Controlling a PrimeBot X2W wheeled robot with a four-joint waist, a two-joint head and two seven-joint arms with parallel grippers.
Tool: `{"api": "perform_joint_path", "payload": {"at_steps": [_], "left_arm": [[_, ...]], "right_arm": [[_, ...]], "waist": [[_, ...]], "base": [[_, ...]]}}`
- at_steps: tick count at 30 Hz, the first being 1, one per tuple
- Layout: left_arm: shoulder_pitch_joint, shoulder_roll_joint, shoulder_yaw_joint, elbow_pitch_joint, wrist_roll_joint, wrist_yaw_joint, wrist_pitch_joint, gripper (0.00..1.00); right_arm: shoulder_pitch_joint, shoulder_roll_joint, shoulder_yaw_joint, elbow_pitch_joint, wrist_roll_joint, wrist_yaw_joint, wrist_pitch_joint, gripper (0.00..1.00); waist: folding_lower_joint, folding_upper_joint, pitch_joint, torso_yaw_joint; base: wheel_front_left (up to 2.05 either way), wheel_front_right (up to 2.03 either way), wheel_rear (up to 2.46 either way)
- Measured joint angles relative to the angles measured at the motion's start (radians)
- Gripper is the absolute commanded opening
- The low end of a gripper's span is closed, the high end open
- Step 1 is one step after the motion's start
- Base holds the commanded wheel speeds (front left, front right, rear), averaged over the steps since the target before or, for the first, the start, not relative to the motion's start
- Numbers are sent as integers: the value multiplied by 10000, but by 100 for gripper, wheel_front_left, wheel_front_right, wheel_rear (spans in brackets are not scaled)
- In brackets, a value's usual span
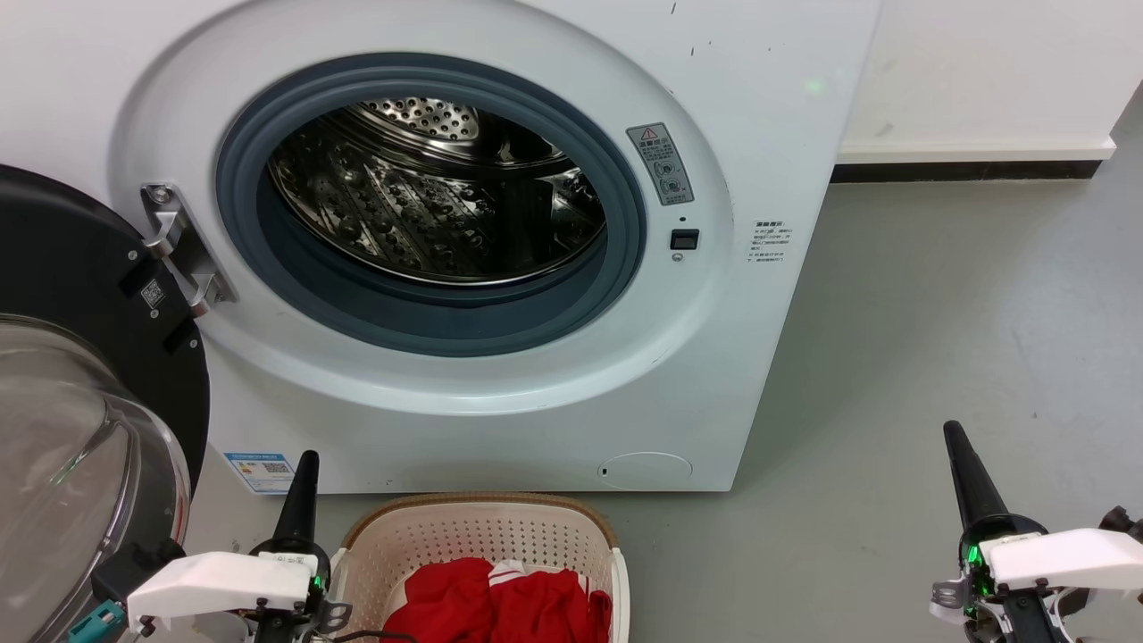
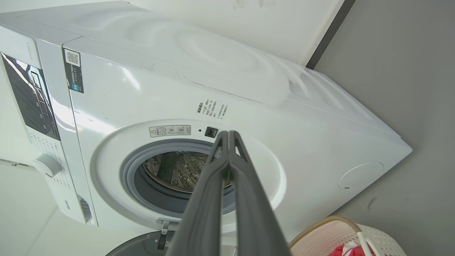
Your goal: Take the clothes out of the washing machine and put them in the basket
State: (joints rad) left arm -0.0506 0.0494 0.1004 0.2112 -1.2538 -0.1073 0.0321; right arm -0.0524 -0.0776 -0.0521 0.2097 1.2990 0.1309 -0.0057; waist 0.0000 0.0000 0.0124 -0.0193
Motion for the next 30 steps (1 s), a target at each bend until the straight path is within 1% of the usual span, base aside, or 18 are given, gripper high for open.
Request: {"api": "perform_joint_path", "payload": {"at_steps": [30], "left_arm": [[-384,6,82,244,-2596,-157,610,0]], "right_arm": [[-315,6,-190,234,2458,0,667,0]], "waist": [[0,0,-64,134]], "base": [[0,0,0]]}}
